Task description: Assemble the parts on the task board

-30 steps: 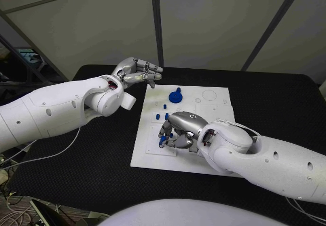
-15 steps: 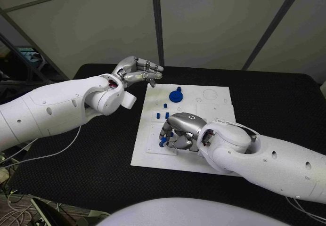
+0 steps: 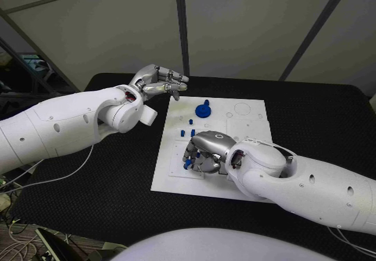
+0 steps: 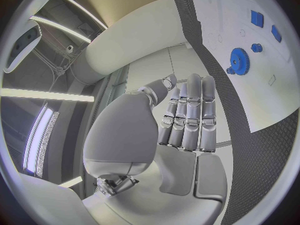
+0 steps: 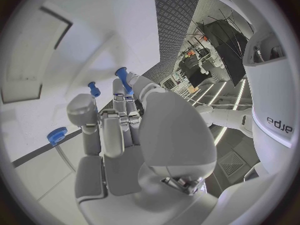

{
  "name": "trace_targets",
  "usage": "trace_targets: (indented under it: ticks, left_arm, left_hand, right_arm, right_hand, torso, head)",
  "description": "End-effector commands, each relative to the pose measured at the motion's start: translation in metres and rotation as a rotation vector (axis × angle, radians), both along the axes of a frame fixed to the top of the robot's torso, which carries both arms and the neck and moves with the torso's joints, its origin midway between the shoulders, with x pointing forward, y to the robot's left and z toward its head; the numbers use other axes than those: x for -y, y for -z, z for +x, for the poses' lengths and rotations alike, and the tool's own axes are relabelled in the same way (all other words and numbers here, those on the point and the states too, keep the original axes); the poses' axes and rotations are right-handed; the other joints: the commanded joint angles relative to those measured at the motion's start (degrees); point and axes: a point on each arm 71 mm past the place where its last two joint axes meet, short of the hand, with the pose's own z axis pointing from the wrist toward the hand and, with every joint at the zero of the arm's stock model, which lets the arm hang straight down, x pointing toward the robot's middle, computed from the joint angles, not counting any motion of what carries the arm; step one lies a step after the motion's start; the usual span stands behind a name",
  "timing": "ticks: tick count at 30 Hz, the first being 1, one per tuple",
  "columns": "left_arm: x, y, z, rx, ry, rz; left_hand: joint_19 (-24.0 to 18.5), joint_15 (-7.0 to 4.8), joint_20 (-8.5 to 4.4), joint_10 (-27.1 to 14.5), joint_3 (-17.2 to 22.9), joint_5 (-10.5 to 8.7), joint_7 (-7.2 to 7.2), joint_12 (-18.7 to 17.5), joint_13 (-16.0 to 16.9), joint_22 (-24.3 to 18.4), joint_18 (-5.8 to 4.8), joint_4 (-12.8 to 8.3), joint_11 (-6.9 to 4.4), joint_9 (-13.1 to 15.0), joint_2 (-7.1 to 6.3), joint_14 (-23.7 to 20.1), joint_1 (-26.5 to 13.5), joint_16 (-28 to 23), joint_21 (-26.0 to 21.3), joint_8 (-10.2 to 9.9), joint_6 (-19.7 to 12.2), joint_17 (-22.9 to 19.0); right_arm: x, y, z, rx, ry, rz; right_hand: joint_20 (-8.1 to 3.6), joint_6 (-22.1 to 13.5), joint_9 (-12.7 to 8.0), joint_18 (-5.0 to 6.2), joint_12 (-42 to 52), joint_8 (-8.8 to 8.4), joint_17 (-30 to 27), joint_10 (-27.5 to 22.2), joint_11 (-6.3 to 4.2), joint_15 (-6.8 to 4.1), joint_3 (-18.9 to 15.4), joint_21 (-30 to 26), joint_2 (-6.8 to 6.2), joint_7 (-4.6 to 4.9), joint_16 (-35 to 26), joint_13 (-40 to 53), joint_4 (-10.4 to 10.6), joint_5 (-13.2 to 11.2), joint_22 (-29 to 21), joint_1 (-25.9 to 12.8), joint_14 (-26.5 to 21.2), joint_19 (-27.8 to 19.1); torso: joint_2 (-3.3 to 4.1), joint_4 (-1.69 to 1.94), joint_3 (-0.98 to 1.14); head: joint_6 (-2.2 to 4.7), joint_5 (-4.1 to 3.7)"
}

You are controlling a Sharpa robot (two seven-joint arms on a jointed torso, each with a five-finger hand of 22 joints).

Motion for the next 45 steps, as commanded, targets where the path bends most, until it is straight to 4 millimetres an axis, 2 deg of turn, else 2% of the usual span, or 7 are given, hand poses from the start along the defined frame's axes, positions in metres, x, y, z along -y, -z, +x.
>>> trace_targets:
  ticks: [1,8,12,29,36,40,45]
  left_arm:
    - [0.002,-0.001,0.000,-0.001,0.011,-0.005]
    - [0.001,-0.001,0.000,-0.002,0.011,-0.005]
    - [0.001,-0.001,0.000,-0.003,0.011,-0.004]
    - [0.000,0.000,0.000,-0.006,0.010,-0.002]
    - [-0.001,0.000,0.000,-0.007,0.009,-0.001]
    - [-0.002,0.000,0.000,-0.008,0.008,0.000]
    - [-0.002,0.001,-0.001,-0.010,0.009,0.001]
  left_hand:
    - [-0.42,0.07,-0.10,-0.27,-0.19,-0.11,0.10,0.12,0.04,0.00,-0.56,-0.04,-0.11,-0.01,0.68,-0.31,0.05,-0.35,-0.26,0.07,0.32,-0.05]
    - [-0.42,0.07,-0.10,-0.27,-0.19,-0.11,0.10,0.12,0.04,0.00,-0.56,-0.04,-0.11,-0.01,0.68,-0.31,0.05,-0.35,-0.26,0.07,0.32,-0.05]
    - [-0.42,0.07,-0.10,-0.27,-0.19,-0.11,0.10,0.12,0.04,0.00,-0.56,-0.04,-0.11,-0.01,0.68,-0.31,0.05,-0.35,-0.26,0.07,0.32,-0.05]
    - [-0.42,0.07,-0.10,-0.27,-0.19,-0.11,0.10,0.12,0.04,0.00,-0.56,-0.04,-0.11,-0.01,0.68,-0.31,0.05,-0.35,-0.26,0.07,0.32,-0.05]
    - [-0.42,0.07,-0.10,-0.27,-0.19,-0.11,0.10,0.12,0.04,0.00,-0.56,-0.04,-0.11,-0.01,0.68,-0.31,0.05,-0.35,-0.26,0.07,0.32,-0.05]
    - [-0.42,0.07,-0.10,-0.27,-0.19,-0.11,0.10,0.12,0.04,0.00,-0.56,-0.04,-0.11,-0.01,0.68,-0.31,0.05,-0.35,-0.26,0.07,0.32,-0.05]
    - [-0.43,0.08,-0.10,-0.32,-0.20,-0.10,0.09,0.22,0.03,0.04,-0.56,-0.08,-0.11,-0.01,0.74,-0.33,0.08,-0.37,-0.26,0.08,0.32,-0.11]
  right_arm:
    - [0.000,0.004,-0.001,0.002,-0.007,-0.032]
    - [-0.003,0.006,-0.002,0.001,-0.014,-0.042]
    - [-0.002,0.005,-0.001,0.018,-0.001,-0.032]
    - [0.008,-0.011,-0.008,0.120,0.026,0.112]
    - [0.027,-0.024,-0.015,0.136,0.042,0.247]
    - [0.053,-0.031,-0.006,0.030,0.138,0.309]
    - [0.095,-0.034,0.005,-0.068,0.275,0.290]
  right_hand:
    - [0.00,0.65,0.63,-0.19,-0.29,0.31,2.14,0.46,0.00,-0.35,-0.05,-0.06,0.65,-0.35,0.30,0.08,0.21,0.22,-0.07,-0.10,3.59,-0.09]
    - [0.30,-1.68,0.10,-0.13,-1.66,-1.18,1.93,-0.48,0.65,0.15,-0.97,-0.51,-0.66,0.48,0.19,0.05,0.48,0.70,-0.65,-1.06,3.52,-0.47]
    - [0.71,-7.36,-1.20,-0.07,-2.57,-2.85,1.83,-2.15,1.08,0.55,-1.65,-0.71,-2.05,0.88,0.18,-0.08,0.85,1.11,-0.89,-1.80,3.50,-0.58]
    - [0.70,-16.06,-1.31,-0.03,-2.09,-2.79,1.78,-3.65,0.86,0.40,-2.93,-0.81,-3.50,-0.68,0.24,0.24,1.20,0.98,-0.89,-1.65,3.48,-0.50]
    - [0.61,-13.84,-0.78,0.10,-1.50,-1.75,1.43,-3.24,0.72,0.29,-3.30,-1.22,-3.50,0.38,0.05,0.49,1.37,0.96,-1.53,-1.37,3.39,-0.80]
    - [0.66,-7.52,0.29,0.10,0.87,1.01,0.98,0.53,0.84,0.38,-3.50,-1.33,-3.03,1.21,-0.18,1.61,1.98,1.03,-1.65,-1.58,3.33,-0.82]
    - [-0.18,-4.30,0.86,-0.15,6.27,2.59,2.69,6.24,-0.94,-0.94,-6.06,-0.15,-3.73,-0.20,0.86,5.36,3.80,2.32,0.25,-4.52,3.77,0.42]
  torso:
    - [0.00,-0.02,0.00]
    - [-0.03,-0.03,-0.01]
    - [-0.03,-0.04,-0.02]
    - [-0.04,-0.11,0.08]
    - [-0.13,-0.13,0.02]
    - [-0.17,-0.11,-0.06]
    - [-0.25,-0.36,-0.17]
  head:
    - [-0.01,-0.04]
    - [-0.05,-0.09]
    - [-0.04,-0.10]
    - [0.55,-0.55]
    - [1.04,-1.30]
    - [1.52,-2.45]
    - [2.05,-3.94]
